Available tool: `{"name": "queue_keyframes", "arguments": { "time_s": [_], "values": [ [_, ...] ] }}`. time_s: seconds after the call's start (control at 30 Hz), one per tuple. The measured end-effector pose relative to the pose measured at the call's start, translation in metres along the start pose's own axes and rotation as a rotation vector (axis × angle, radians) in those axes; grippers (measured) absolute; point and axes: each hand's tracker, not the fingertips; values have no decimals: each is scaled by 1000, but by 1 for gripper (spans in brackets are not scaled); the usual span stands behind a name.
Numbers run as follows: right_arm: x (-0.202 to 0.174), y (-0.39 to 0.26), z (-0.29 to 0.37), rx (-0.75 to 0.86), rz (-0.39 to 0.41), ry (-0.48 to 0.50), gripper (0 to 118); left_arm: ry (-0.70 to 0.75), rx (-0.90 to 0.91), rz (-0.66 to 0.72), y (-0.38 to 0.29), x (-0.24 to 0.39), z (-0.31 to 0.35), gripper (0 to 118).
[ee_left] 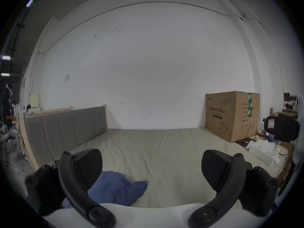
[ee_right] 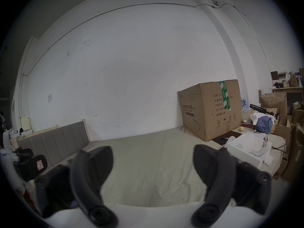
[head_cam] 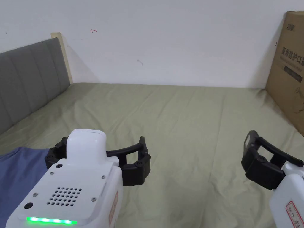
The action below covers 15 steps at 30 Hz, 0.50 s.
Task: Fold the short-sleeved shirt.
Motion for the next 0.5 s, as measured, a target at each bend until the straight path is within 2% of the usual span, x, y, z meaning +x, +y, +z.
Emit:
{"name": "queue_keyframes", "arguments": {
  "time_s": [0.33, 0.4, 0.43, 0.47, 0.5],
  "values": [
    [-10, -1, 3, 19, 49, 5, 118, -3, -16, 41, -1, -9, -1, 118],
    [-11, -1, 3, 13, 52, 19, 115, -22, -21, 52, -1, -9, 1, 115],
    [-12, -1, 5, 12, 53, 24, 103, -33, -15, 57, -1, -10, 3, 101],
    [-11, -1, 4, 11, 57, 33, 84, -29, -9, 59, -1, -10, 3, 76],
    [-14, -1, 3, 8, 63, 29, 55, -15, -6, 56, -1, -8, 3, 39]
  ]
}}
